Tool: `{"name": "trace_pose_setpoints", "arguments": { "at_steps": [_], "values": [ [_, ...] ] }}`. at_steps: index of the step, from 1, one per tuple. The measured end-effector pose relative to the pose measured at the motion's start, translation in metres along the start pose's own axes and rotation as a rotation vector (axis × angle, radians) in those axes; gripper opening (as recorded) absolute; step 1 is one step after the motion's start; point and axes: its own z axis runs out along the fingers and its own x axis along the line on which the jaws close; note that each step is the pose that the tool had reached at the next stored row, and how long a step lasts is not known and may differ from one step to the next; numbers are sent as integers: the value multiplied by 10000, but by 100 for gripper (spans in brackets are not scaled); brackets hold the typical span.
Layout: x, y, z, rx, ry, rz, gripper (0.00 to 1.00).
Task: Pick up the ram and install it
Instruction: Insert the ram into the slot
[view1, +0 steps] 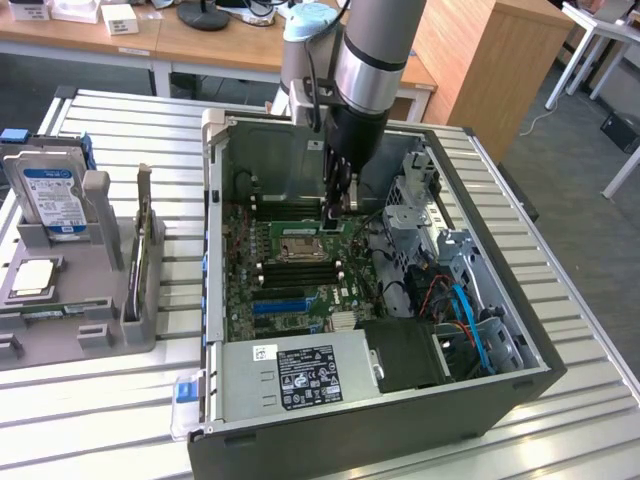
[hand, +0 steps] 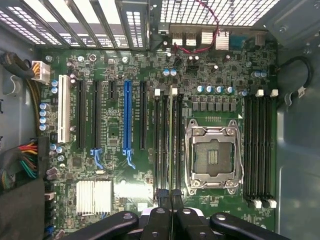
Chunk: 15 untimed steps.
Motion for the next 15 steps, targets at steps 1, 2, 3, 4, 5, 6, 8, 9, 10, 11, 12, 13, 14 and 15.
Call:
{"name": "trace_pose_setpoints", "arguments": {
  "at_steps": [1, 2, 3, 4, 5, 6, 8, 9, 10, 11, 12, 13, 14, 15],
  "values": [
    [1, 0, 13, 0, -1, 0, 12],
    [1, 0, 26, 0, 0, 0, 12],
    [2, -1, 41, 0, -1, 0, 12],
    [2, -1, 54, 0, -1, 0, 12],
    [3, -1, 67, 1, -1, 0, 12],
    [4, -1, 82, 0, -1, 0, 12],
    [5, -2, 113, 0, -1, 0, 12],
    [6, -2, 129, 1, -1, 0, 12],
    [6, -2, 145, 1, 0, 0, 12],
    [7, -2, 160, 1, -1, 0, 12],
    [8, -2, 170, 1, -1, 0, 12],
    [8, -2, 170, 0, 2, 0, 12],
    [8, -2, 170, 0, 2, 0, 12],
    [8, -2, 170, 0, 2, 0, 12]
  ]
}}
